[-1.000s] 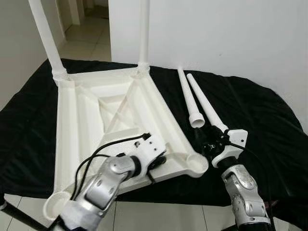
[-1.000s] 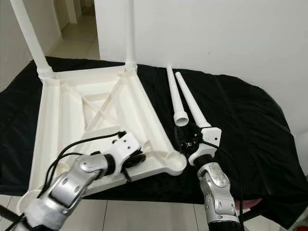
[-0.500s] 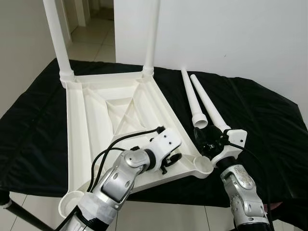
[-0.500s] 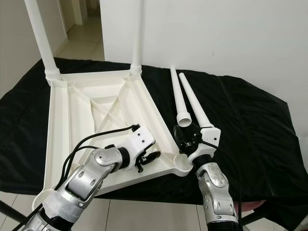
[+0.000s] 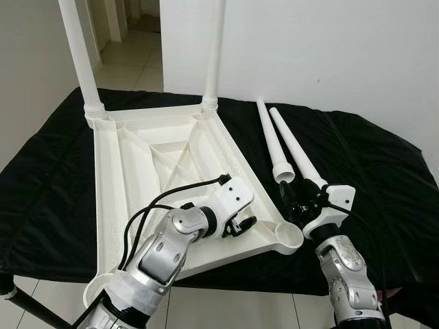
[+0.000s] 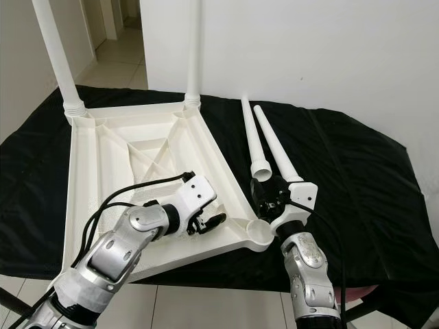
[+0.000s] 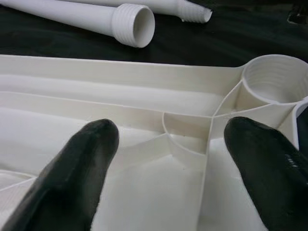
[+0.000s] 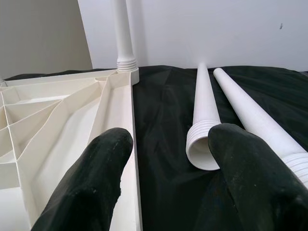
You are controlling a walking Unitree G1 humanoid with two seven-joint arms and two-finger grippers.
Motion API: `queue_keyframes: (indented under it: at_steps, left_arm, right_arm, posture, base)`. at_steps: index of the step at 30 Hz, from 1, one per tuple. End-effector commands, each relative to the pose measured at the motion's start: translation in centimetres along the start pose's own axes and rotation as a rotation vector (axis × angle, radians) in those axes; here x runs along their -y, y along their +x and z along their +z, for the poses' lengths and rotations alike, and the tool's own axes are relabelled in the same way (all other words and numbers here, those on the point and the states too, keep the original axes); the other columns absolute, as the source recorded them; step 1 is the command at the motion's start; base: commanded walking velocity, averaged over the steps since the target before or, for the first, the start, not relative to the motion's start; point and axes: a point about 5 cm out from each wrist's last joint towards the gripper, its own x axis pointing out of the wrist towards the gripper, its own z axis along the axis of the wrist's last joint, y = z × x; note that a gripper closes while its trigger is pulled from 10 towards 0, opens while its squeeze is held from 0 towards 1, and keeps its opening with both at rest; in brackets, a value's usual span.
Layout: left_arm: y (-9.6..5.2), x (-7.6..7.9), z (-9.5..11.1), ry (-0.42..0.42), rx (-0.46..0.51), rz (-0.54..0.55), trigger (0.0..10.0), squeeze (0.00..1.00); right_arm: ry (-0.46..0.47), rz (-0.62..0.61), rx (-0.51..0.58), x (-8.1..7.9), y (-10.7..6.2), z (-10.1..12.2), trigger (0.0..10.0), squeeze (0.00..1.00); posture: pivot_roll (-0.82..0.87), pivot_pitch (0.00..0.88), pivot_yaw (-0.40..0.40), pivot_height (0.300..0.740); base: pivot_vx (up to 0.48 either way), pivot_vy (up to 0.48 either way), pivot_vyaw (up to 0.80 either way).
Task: Building children table
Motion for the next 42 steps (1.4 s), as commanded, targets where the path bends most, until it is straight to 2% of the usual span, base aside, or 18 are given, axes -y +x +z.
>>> queue_keyframes:
  at_steps: [1,2,3,9,14,16,18,21,28,30,31,32,34,38,42]
  left_arm:
    - [-0.6,-0.3,-0.2,-0.034,-0.005,0.024,10.0,0.93]
    - [-1.0,-0.5,-0.3,-0.052,-0.003,0.026,10.0,0.93]
    - [-1.5,-0.6,-0.4,-0.071,-0.007,0.028,10.0,0.00]
    - [-2.2,-0.2,-0.9,-0.120,-0.020,0.013,10.0,0.00]
    - [-2.6,1.1,-1.1,-0.132,-0.023,-0.062,10.0,0.00]
    - [-2.6,1.1,-1.1,-0.132,-0.023,-0.062,10.0,0.00]
    - [-2.4,1.8,-1.4,-0.142,-0.045,-0.075,10.0,0.00]
    - [-2.3,2.0,-1.4,-0.146,-0.053,-0.075,10.0,0.00]
    - [-1.0,2.5,-2.1,-0.154,-0.122,-0.042,10.0,0.00]
    - [-0.6,2.3,-2.3,-0.158,-0.139,-0.021,10.0,0.00]
    - [0.1,1.5,-2.3,-0.186,-0.157,0.059,10.0,0.00]
    - [0.4,1.1,-2.4,-0.206,-0.168,0.093,10.0,0.00]
    - [0.4,0.9,-2.4,-0.218,-0.173,0.112,10.0,0.00]
    - [0.6,-0.4,-2.9,-0.282,-0.193,0.233,10.0,0.00]
    - [0.7,-0.8,-2.9,-0.298,-0.194,0.259,10.0,0.00]
  right_arm:
    - [-0.012,-0.042,0.009,0.7,-0.3,0.1,10.0,0.00]
    - [-0.017,-0.061,0.014,1.0,-0.3,0.2,10.0,0.00]
    - [-0.025,-0.106,0.029,1.6,-0.3,0.5,10.0,0.00]
    - [-0.047,-0.240,0.048,3.0,-0.3,0.8,10.0,0.00]
    - [-0.054,-0.220,0.016,2.6,-0.5,0.1,10.0,0.00]
    - [-0.054,-0.220,0.016,2.6,-0.5,0.1,10.0,0.00]
    - [-0.048,-0.221,0.003,2.4,-0.9,-0.3,10.0,0.00]
    - [-0.045,-0.221,0.001,2.2,-1.0,-0.4,10.0,0.00]
    - [-0.034,-0.229,0.001,1.7,-1.2,-0.6,10.0,0.00]
    - [-0.034,-0.230,0.003,1.7,-1.1,-0.5,10.0,0.00]
    - [-0.035,-0.234,0.007,1.8,-1.1,-0.4,10.0,0.00]
    - [-0.036,-0.236,0.008,1.8,-1.1,-0.4,10.0,0.00]
    - [-0.037,-0.238,0.008,1.8,-1.1,-0.3,10.0,0.00]
    - [-0.033,-0.243,0.011,1.8,-1.1,-0.3,10.0,0.00]
    - [-0.032,-0.242,0.012,1.7,-1.0,-0.2,10.0,0.00]
  posture:
    - [-0.02,0.000,-0.062,0.740]
    - [-0.02,0.000,-0.062,0.740]
    - [-0.02,0.000,-0.062,0.740]
    - [-0.02,0.000,-0.072,0.740]
    - [-0.01,0.000,-0.080,0.740]
    - [-0.01,0.000,-0.080,0.740]
    - [-0.01,0.000,-0.087,0.740]
    - [-0.01,0.000,-0.087,0.740]
    - [-0.02,0.000,-0.082,0.740]
    - [-0.03,0.000,-0.082,0.740]
    - [-0.03,0.000,-0.080,0.740]
    - [-0.03,0.000,-0.080,0.740]
    - [-0.03,0.000,-0.080,0.740]
    - [-0.05,0.000,-0.082,0.740]
    - [-0.04,0.000,-0.085,0.740]
  base:
    - [0.000,0.000,0.00]
    - [0.000,0.000,0.00]
    - [0.000,0.000,0.00]
    - [0.000,0.000,0.00]
    - [0.000,0.000,0.00]
    - [0.000,0.000,0.00]
    - [0.000,0.000,0.00]
    - [0.000,0.000,0.00]
    - [0.000,0.000,0.00]
    - [0.000,0.000,0.00]
    - [0.000,0.000,0.00]
    - [0.000,0.000,0.00]
    - [0.000,0.000,0.00]
    - [0.000,0.000,0.00]
    - [0.000,0.000,0.00]
